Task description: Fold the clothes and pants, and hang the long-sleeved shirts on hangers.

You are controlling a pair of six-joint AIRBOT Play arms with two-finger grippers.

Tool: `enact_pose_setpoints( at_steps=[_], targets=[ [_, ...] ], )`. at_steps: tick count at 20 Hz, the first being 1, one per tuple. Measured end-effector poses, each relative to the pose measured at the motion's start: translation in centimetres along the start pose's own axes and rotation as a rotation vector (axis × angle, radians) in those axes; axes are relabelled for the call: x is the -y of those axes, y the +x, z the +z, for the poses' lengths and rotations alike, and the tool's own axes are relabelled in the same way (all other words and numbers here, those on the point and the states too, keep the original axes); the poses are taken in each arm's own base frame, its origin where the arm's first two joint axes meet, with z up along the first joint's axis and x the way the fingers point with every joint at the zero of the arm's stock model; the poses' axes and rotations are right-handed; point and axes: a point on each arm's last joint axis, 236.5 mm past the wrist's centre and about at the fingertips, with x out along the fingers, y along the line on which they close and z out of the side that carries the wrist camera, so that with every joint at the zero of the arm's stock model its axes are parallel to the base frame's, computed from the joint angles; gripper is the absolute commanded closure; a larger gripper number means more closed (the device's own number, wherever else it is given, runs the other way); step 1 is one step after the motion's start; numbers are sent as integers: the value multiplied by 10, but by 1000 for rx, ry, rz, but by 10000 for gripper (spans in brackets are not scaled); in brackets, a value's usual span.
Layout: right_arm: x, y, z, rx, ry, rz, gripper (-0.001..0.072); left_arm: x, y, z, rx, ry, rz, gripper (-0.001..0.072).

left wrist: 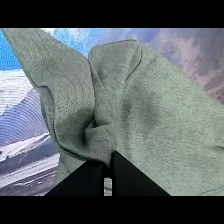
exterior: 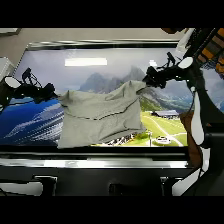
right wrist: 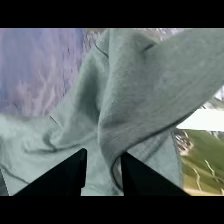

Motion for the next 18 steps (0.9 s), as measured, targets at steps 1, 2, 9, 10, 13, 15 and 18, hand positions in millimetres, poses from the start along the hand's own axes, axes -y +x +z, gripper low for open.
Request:
enact_pose_setpoints(
  at_steps=[1, 2, 9, 10, 13, 15, 18],
  targets=[
    [10, -15, -6, -35, -16, -16, 388, -1, 1, -2, -11, -1, 2, 683],
    [23, -29, -14, -73, -27, -41, 387, -1, 1, -5, -22, -1, 2, 683],
    [83, -57, -111, -362, 27, -128, 220, -3, 3, -20, -85, -2, 8, 683],
    [82, -48, -129, -395, 33, -116, 220, -3, 3, -20, -87, -2, 8, 683],
    [78, -14, -179, -481, 42, -106, 221, -3, 2, -23, -98, -2, 8, 683],
    [74, 6, -205, -514, 37, -107, 222, -3, 2, -24, -102, -2, 8, 683],
    [68, 29, -222, -508, 29, -120, 239, -3, 2, -24, -103, -2, 8, 683]
  ],
)
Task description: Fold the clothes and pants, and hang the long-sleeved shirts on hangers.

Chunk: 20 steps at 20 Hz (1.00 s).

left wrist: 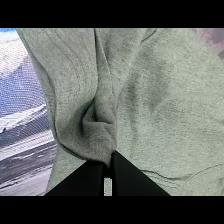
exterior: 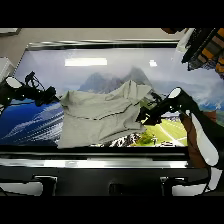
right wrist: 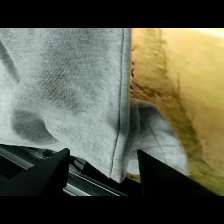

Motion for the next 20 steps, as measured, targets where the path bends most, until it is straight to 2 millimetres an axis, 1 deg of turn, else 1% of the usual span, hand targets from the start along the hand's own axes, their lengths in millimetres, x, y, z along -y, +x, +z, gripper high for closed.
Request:
enact_pose_setpoints(
  at_steps=[1, 2, 3, 4, 6, 7, 8, 9, 11, 13, 15, 16, 17, 18, 19, 20],
  targets=[
    [-2, 6, 0, 5, 7, -1, 275, 0, 0, 0, 0, 0, 0, 683],
    [-3, 11, 1, 9, 20, -5, 433, 0, 0, 0, -1, 0, 0, 683],
    [-3, 15, 1, 10, 31, -8, 623, 0, 0, 0, -1, -1, 0, 683],
    [-3, 18, 2, 10, 39, -9, 681, 0, 0, 0, -2, 0, 0, 683],
    [-6, 20, 4, 19, 46, -1, 682, 0, 0, 0, -2, 0, 1, 683],
    [-8, 18, 8, 33, 46, 4, 682, 0, 0, 0, -2, 0, 1, 683],
    [-10, 11, 15, 57, 44, 11, 682, 0, 0, 0, -2, -1, 0, 683],
    [-13, -1, 28, 100, 50, 20, 683, 0, 0, 0, -2, -1, 0, 683],
    [-16, -42, 66, 237, 73, 36, 683, 0, 0, 0, -2, -1, 1, 683],
    [-15, -100, 113, 441, 109, 54, 683, 0, 1, -1, -4, -1, 1, 683],
    [-17, -163, 156, 668, 156, 88, 683, 0, 1, -1, -5, -1, 1, 683],
    [-19, -188, 172, 762, 178, 110, 683, -1, 1, -2, -8, -1, 1, 683],
    [-20, -207, 186, 839, 198, 131, 683, -1, 1, -3, -12, -1, 1, 683],
    [-21, -220, 197, 895, 219, 151, 682, 0, 2, -4, -17, -1, 1, 683],
    [-22, -224, 204, 922, 236, 168, 681, 0, 3, -7, -24, 0, 1, 683],
    [-23, -222, 211, 933, 251, 177, 680, 0, 5, -9, -32, 1, 3, 683]
  ],
)
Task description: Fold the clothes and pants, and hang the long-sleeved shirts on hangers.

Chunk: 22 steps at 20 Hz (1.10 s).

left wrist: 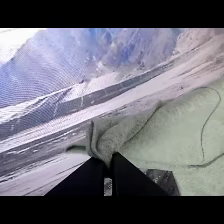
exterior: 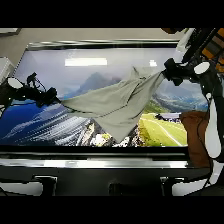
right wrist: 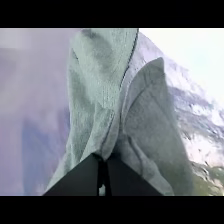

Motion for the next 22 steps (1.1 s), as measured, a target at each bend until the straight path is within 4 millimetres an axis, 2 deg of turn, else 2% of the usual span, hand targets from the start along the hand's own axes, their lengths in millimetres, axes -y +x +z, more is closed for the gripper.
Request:
enact_pose_setpoints(
  at_steps=[1, 2, 4, 5, 7, 10, 12, 14, 16, 22],
  targets=[
    [2, 7, -3, -7, 13, -3, 608, 1, 2, -2, -5, 2, 1, 683],
    [3, 14, -8, -24, 25, -9, 412, 2, 3, -4, -11, 5, 2, 683],
    [6, 18, -19, -70, 39, -15, 352, 4, 6, -7, -20, 9, 1, 683],
    [7, 14, -21, -92, 42, -12, 267, 4, 6, -8, -24, 10, 2, 683],
    [10, -5, -19, -140, 31, 5, 264, 5, 7, -11, -32, 11, 3, 683],
    [17, -52, -19, -231, 3, 35, 277, 4, 7, -16, -54, 10, 4, 683],
    [26, -79, -34, -301, -29, 20, 264, 4, 7, -19, -66, 10, 5, 683],
    [37, -96, -65, -385, -46, -6, 170, 4, 6, -20, -71, 10, 5, 683],
    [46, -102, -110, -468, -50, -25, 163, 4, 6, -22, -81, 11, 6, 683],
    [69, -88, -279, -702, -54, -76, 164, 4, 6, -24, -88, 10, 6, 683]
  ],
)
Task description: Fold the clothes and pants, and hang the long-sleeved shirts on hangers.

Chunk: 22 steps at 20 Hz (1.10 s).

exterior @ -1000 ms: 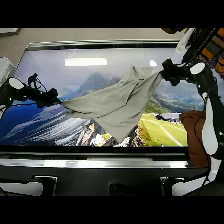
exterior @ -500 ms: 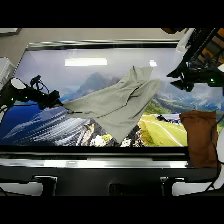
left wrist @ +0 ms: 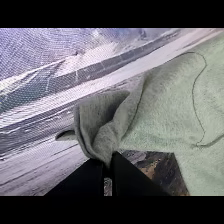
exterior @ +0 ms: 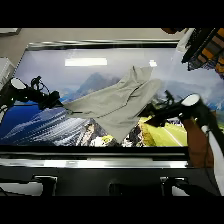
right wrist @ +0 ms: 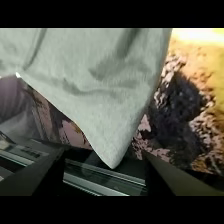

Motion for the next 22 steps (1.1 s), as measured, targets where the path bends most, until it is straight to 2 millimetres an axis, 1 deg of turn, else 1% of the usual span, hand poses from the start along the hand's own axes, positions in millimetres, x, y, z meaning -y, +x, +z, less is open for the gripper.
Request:
enact_pose_setpoints(
  at_steps=[2, 4, 7, 9, 10, 11, 12, 13, 14, 16, 17, 19, 20, 21, 22],
  targets=[
    [3, 31, -25, -26, 6, -22, 166, 0, 0, -1, -3, 0, 0, 683],
    [3, 52, -43, -35, 3, -38, 169, 0, 0, -1, -5, 0, 0, 683],
    [3, 73, -53, -20, 16, -58, 188, 0, 0, -2, -7, 0, 0, 683],
    [4, 86, -58, -23, 31, -71, 250, 0, 0, -2, -7, 0, 1, 683],
    [3, 93, -60, -24, 37, -74, 290, 0, 0, -2, -8, 0, 1, 683],
    [2, 100, -62, -24, 39, -76, 357, 0, 0, -2, -8, 0, 1, 683],
    [2, 106, -66, -27, 44, -78, 385, 0, 0, -2, -9, 0, 1, 683],
    [1, 111, -69, -31, 45, -81, 558, 0, 0, -2, -10, 0, 1, 683],
    [1, 115, -70, -32, 47, -84, 677, 0, 0, -3, -11, 1, 1, 683],
    [0, 119, -70, -22, 55, -82, 681, 0, 0, -2, -9, 2, 0, 684],
    [-4, 119, -69, -15, 48, -75, 682, 1, -2, -2, -4, 5, -1, 684],
    [-24, 108, -61, 23, 2, -44, 682, 8, -14, 5, 33, 23, -9, 685],
    [-40, 96, -54, 60, -50, -29, 682, 15, -27, 11, 70, 39, -18, 685],
    [-57, 82, -45, 103, -105, -20, 682, 25, -44, 20, 125, 59, -31, 685],
    [-77, 61, -35, 154, -176, -18, 682, 38, -70, 32, 208, 83, -52, 685]
  ],
)
